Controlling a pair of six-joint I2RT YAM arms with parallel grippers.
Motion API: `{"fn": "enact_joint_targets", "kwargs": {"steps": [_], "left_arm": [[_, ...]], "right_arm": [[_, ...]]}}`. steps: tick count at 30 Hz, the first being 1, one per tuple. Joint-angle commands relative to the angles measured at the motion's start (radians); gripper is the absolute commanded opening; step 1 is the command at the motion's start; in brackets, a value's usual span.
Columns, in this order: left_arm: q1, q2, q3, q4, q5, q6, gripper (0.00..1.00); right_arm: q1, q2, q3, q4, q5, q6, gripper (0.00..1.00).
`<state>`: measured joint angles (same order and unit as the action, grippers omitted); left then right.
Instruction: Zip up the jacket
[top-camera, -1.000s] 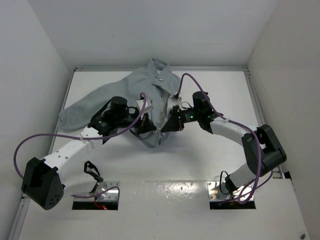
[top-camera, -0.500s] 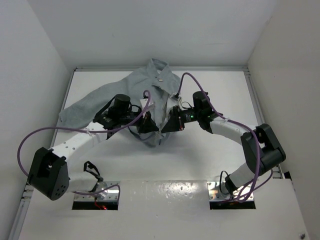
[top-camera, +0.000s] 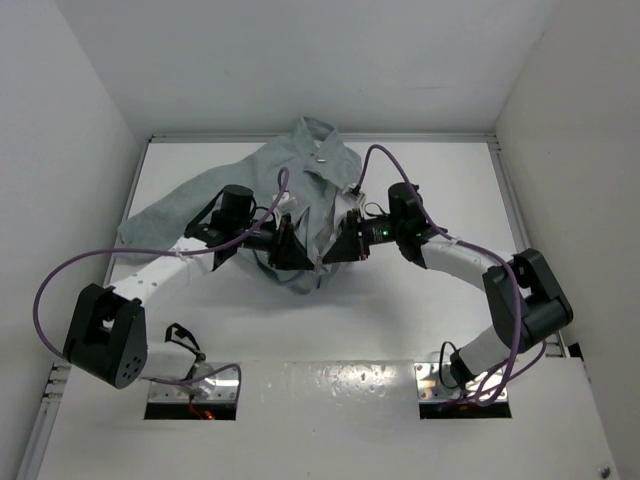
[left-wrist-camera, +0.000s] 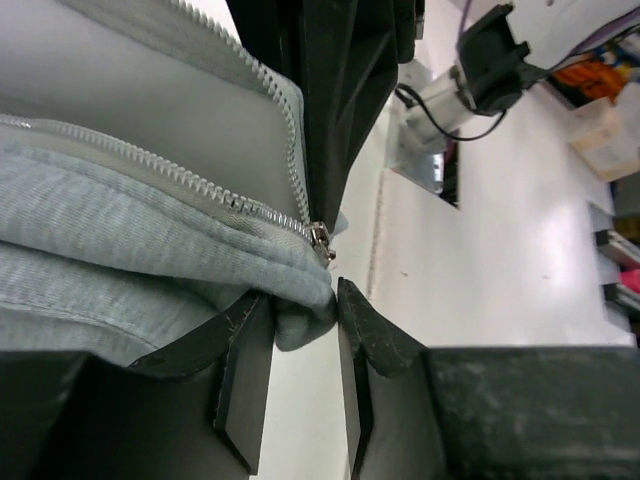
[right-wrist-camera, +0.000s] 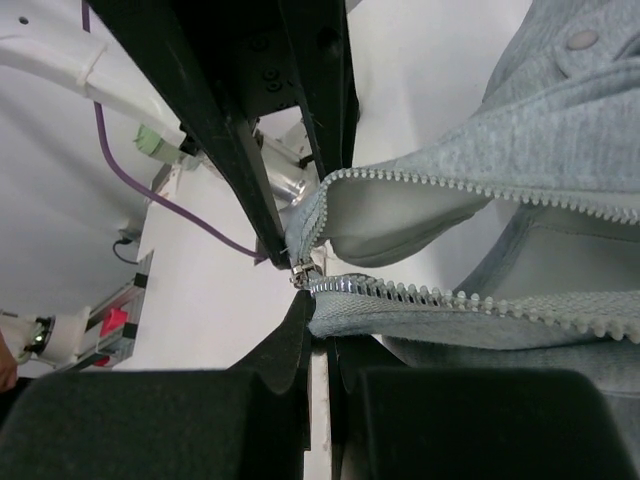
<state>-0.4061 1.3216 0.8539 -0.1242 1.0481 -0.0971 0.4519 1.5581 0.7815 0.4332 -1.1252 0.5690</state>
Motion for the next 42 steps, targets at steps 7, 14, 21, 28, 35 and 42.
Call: {"fn": "enact_joint_targets", "kwargs": {"steps": [7,14,21,28,35,42], "left_arm": [[0.009,0.044,0.028,0.080,0.133,-0.119,0.34],[0.029,0.044,0.028,0.143,0.133,-0.177,0.34],[0.061,0.044,0.028,0.166,0.151,-0.219,0.34],[0.061,0.073,0.039,0.175,0.174,-0.239,0.35],[0.061,0.107,0.059,0.193,0.184,-0.279,0.38],[0.061,0.116,0.059,0.230,0.193,-0.319,0.11]], "right_arm": [[-0.007,-0.047,-0.005,0.128,0.001,0.003,0.00],[-0.004,-0.056,-0.014,0.121,-0.010,-0.008,0.00],[0.001,-0.058,-0.021,0.122,-0.012,-0.009,0.00],[0.004,-0.053,-0.019,0.121,-0.012,-0.015,0.00],[0.010,-0.050,-0.016,0.121,-0.013,-0.018,0.00],[0.013,-0.049,-0.016,0.113,-0.015,-0.027,0.00]]}}
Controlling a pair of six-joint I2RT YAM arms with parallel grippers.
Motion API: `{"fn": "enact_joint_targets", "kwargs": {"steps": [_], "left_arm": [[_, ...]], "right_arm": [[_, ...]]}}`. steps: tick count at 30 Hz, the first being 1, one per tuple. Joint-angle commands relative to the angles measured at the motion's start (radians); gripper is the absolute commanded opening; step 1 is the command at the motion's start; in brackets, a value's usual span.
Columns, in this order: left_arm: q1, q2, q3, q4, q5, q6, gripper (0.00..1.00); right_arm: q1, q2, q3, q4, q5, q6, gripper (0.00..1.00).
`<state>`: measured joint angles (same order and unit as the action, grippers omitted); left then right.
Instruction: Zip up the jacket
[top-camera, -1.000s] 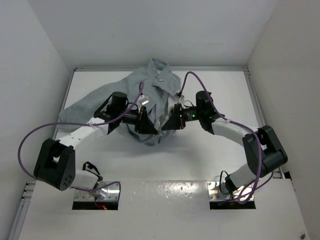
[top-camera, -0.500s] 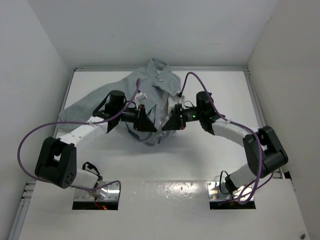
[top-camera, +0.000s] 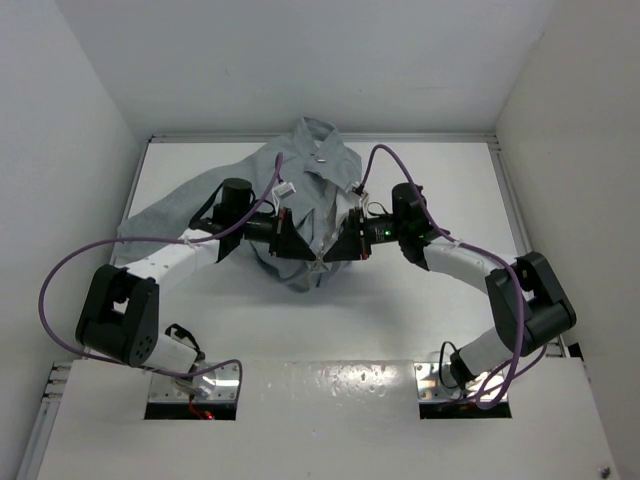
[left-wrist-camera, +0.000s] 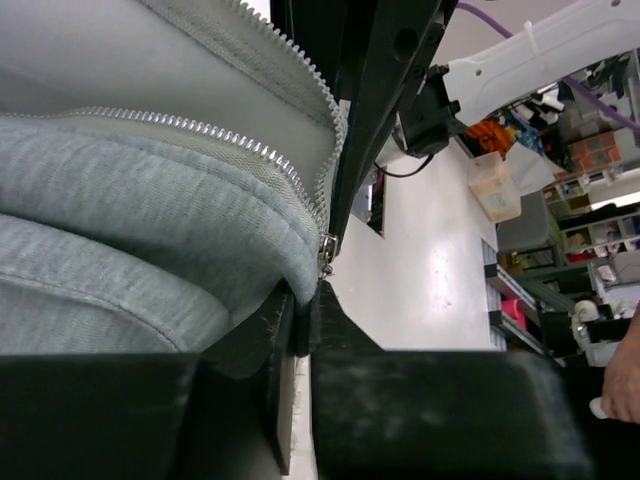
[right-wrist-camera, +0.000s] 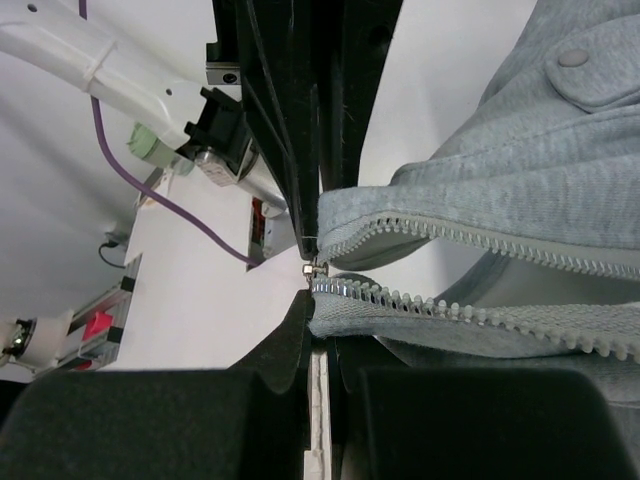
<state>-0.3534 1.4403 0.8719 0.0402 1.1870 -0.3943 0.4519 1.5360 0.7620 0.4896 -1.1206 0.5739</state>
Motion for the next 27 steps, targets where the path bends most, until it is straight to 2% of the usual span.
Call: {"fn": "enact_joint_targets", "kwargs": {"steps": [1,2,3,8,9,15,20,27], "left_arm": [[0.008,-0.003,0.041,0.066,0.054,0.003,0.07],[0.008,-0.003,0.041,0.066,0.069,0.029,0.05],[0.008,-0.003,0.041,-0.007,0.069,0.069,0.00],[-0.001,-0.001,0.078,-0.307,0.069,0.415,0.00],[-0.001,-0.001,0.093,-0.386,0.059,0.449,0.00],[-0.032,0.028,0.113,-0.565,0.048,0.645,0.00],[-0.041,0.028,0.113,-0.652,0.016,0.712,0.00],[-0.050,0.049,0.113,-0.663,-0.003,0.721,0.00]], "right_arm": [[0.010,-0.028,0.003,0.058,-0.019,-0.032,0.00],[0.011,-0.030,0.003,0.056,-0.016,-0.034,0.00],[0.011,-0.027,0.005,0.056,-0.019,-0.032,0.00],[0.004,-0.028,0.013,0.055,-0.013,-0.025,0.00],[0.007,-0.027,0.014,0.055,-0.013,-0.023,0.00],[-0.019,-0.019,0.025,0.079,-0.008,0.015,0.00],[-0.039,-0.022,0.025,0.102,0.011,0.050,0.00],[-0.047,-0.024,0.025,0.132,0.022,0.092,0.01]]}}
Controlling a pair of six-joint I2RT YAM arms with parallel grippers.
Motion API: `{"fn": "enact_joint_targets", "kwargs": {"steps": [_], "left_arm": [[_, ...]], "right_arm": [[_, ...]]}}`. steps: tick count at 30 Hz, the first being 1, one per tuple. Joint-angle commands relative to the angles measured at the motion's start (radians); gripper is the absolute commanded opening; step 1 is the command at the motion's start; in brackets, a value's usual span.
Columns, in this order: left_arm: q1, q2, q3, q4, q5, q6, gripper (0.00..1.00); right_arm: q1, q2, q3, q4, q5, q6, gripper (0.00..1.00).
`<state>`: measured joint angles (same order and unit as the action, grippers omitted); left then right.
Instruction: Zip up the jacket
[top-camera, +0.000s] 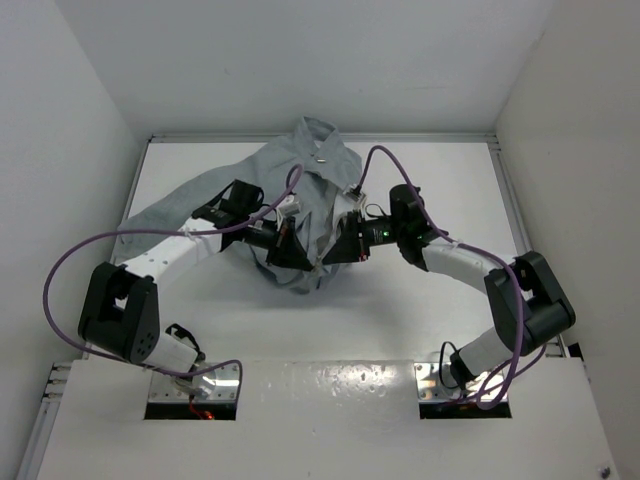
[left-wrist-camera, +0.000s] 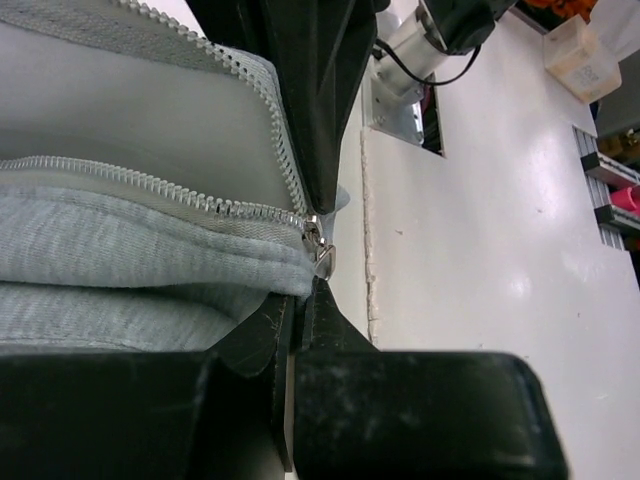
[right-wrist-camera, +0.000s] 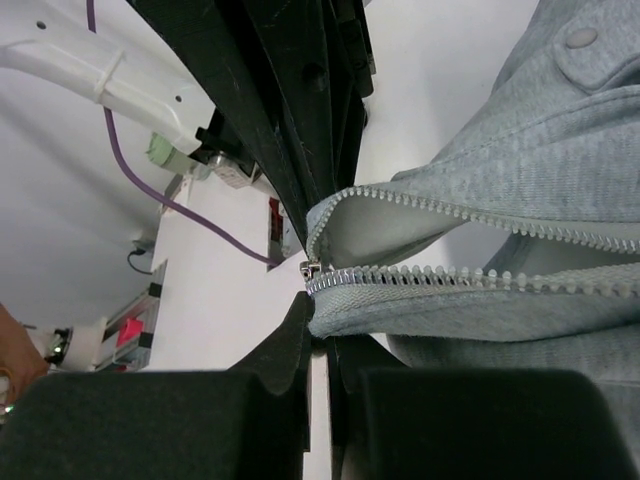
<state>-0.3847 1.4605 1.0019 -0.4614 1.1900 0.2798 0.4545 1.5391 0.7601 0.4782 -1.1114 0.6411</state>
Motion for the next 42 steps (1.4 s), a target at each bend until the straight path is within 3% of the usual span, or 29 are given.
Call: {"fn": "enact_joint_targets", "kwargs": {"steps": [1,3,4,7,8,11,16,18,20,21,24,29,37,42], "left_arm": [[-0.019,0.041,-0.017,-0.161,-0.006,0.047,0.00],[-0.019,0.053,-0.006,-0.171,0.006,0.047,0.00],[-0.019,0.054,-0.006,-0.171,0.006,0.036,0.00],[-0.019,0.090,0.015,-0.171,0.016,0.013,0.00],[-0.019,0.110,0.015,-0.171,0.026,0.004,0.00],[-0.019,0.144,0.043,-0.171,0.055,-0.030,0.00],[-0.019,0.178,0.076,-0.171,0.068,-0.041,0.00],[-0.019,0.202,0.076,-0.171,0.078,-0.041,0.00],[-0.019,0.233,0.086,-0.171,0.105,-0.065,0.00],[-0.010,0.242,0.086,-0.171,0.126,-0.065,0.00],[-0.010,0.256,0.086,-0.171,0.149,-0.087,0.00],[-0.010,0.268,0.086,-0.180,0.149,-0.123,0.00],[0.000,0.189,0.006,-0.168,0.137,-0.221,0.00],[0.000,0.138,-0.049,-0.053,0.082,-0.347,0.00]], "right_arm": [[-0.051,-0.030,0.025,0.116,0.012,0.005,0.07],[-0.054,-0.048,0.027,0.054,0.010,-0.021,0.20],[-0.062,-0.053,0.016,0.037,0.013,-0.070,0.33],[-0.076,-0.118,0.013,-0.140,0.087,-0.185,0.45],[-0.079,-0.173,0.010,-0.285,0.113,-0.298,0.45],[-0.085,-0.273,-0.005,-0.435,0.231,-0.473,0.41],[-0.070,-0.342,0.019,-0.621,0.197,-0.527,0.39],[-0.011,-0.405,-0.019,-0.682,0.215,-0.596,0.42],[0.115,-0.508,-0.077,-0.696,0.373,-0.759,0.49],[0.154,-0.534,-0.132,-0.675,0.512,-0.894,0.51],[0.308,-0.625,-0.306,-0.515,0.793,-1.027,0.61],[0.447,-0.630,-0.392,-0.267,1.028,-1.141,0.61],[0.624,-0.588,-0.536,0.170,1.154,-1.375,0.45],[0.711,-0.594,-0.620,0.335,1.072,-1.566,0.45]]}}
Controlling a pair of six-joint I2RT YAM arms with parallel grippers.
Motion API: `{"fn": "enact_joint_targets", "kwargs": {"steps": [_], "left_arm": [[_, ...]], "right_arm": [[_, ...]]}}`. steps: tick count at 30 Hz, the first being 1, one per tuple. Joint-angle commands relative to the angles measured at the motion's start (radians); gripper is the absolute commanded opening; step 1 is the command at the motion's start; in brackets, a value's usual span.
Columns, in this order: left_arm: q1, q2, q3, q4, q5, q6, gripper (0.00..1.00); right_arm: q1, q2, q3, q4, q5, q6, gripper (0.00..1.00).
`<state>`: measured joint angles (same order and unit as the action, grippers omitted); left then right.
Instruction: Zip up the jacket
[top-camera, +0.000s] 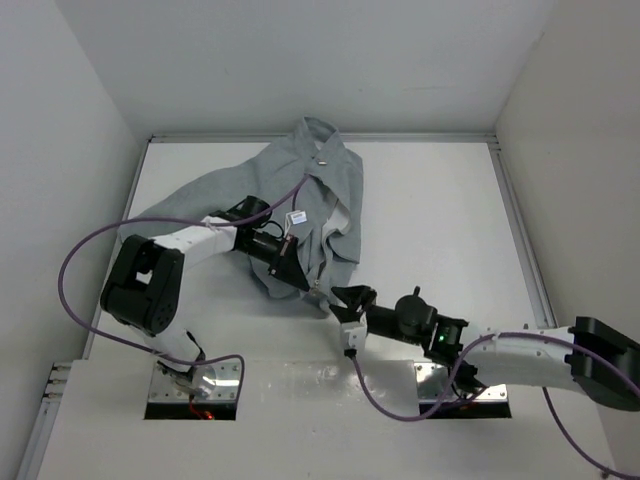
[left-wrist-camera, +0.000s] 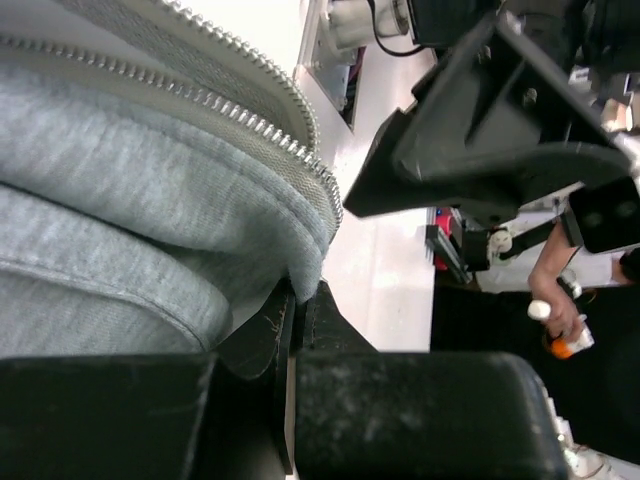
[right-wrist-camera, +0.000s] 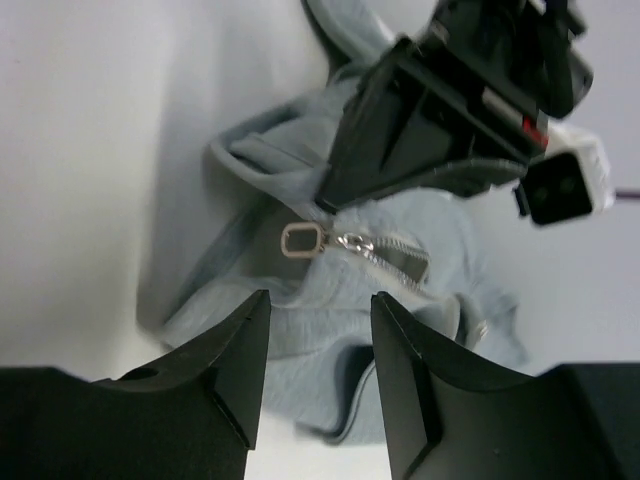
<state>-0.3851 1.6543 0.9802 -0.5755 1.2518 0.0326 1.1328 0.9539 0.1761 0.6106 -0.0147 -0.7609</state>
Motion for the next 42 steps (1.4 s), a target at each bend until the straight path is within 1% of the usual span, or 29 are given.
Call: {"fn": "enact_joint_targets", "kwargs": {"steps": [1,4,6,7,8,9,10,11,12,13,14,15,16,17,18,19,20,21,23,27,35,39,42], "left_arm": [[0.000,-0.066,-0.028,0.080,0.020,-0.143,0.00],[0.009,-0.096,-0.038,0.104,0.020,-0.175,0.00],[0.023,-0.096,-0.072,0.126,0.046,-0.184,0.00],[0.023,-0.085,-0.072,0.144,0.046,-0.230,0.00],[0.023,-0.085,-0.084,0.179,0.057,-0.253,0.00],[0.023,-0.085,-0.084,0.180,0.067,-0.266,0.00],[0.023,-0.085,-0.084,0.190,0.077,-0.284,0.00],[0.023,-0.085,-0.084,0.190,0.095,-0.284,0.00],[0.023,-0.085,-0.084,0.190,0.095,-0.295,0.00],[0.023,-0.085,-0.084,0.190,0.109,-0.306,0.00],[0.023,-0.085,-0.084,0.190,0.122,-0.306,0.00],[0.023,-0.085,-0.084,0.190,0.123,-0.306,0.00],[0.023,-0.085,-0.084,0.190,0.133,-0.316,0.00],[0.023,-0.085,-0.084,0.190,0.133,-0.316,0.00],[0.023,-0.085,-0.084,0.190,0.133,-0.316,0.00],[0.023,-0.085,-0.084,0.190,0.142,-0.316,0.00],[0.023,-0.094,-0.084,0.190,0.143,-0.316,0.00],[0.023,-0.094,-0.084,0.190,0.143,-0.316,0.00],[0.023,-0.114,-0.093,0.190,0.143,-0.316,0.00],[0.023,-0.123,-0.094,0.200,0.143,-0.316,0.00],[0.023,-0.123,-0.103,0.200,0.176,-0.316,0.00],[0.023,-0.123,-0.103,0.200,0.186,-0.316,0.00],[0.023,-0.123,-0.103,0.200,0.195,-0.316,0.00]], "right_arm": [[0.066,-0.014,-0.047,0.210,-0.036,-0.185,0.45],[0.114,0.002,-0.067,0.221,-0.063,-0.250,0.45],[0.123,0.025,-0.069,0.232,-0.091,-0.291,0.46],[0.130,0.052,-0.072,0.235,-0.094,-0.328,0.48],[0.130,0.066,-0.070,0.248,-0.091,-0.343,0.50],[0.127,0.081,-0.073,0.274,-0.088,-0.359,0.51],[0.127,0.139,-0.075,0.287,-0.087,-0.391,0.57],[0.119,0.163,-0.073,0.345,-0.087,-0.425,0.59],[0.116,0.186,-0.075,0.380,-0.090,-0.440,0.59],[0.108,0.269,-0.069,0.415,-0.091,-0.471,0.61],[0.110,0.302,-0.058,0.539,-0.088,-0.501,0.61],[0.105,0.336,-0.050,0.590,-0.074,-0.532,0.61],[0.107,0.458,-0.027,0.641,-0.058,-0.551,0.61],[0.095,0.500,-0.017,0.744,-0.056,-0.566,0.56],[0.087,0.578,0.012,0.837,-0.080,-0.628,0.55],[0.076,0.613,0.031,0.836,-0.079,-0.640,0.55],[0.070,0.623,0.080,0.833,-0.058,-0.591,0.52],[0.070,0.631,0.091,0.831,-0.047,-0.581,0.50],[0.073,0.652,0.123,0.834,-0.034,-0.604,0.50],[0.059,0.680,0.134,0.838,-0.028,-0.632,0.52],[0.022,0.649,0.080,0.838,-0.045,-0.661,0.52],[-0.005,0.628,0.039,0.837,-0.050,-0.673,0.54],[-0.021,0.617,0.023,0.834,-0.048,-0.680,0.54]]}}
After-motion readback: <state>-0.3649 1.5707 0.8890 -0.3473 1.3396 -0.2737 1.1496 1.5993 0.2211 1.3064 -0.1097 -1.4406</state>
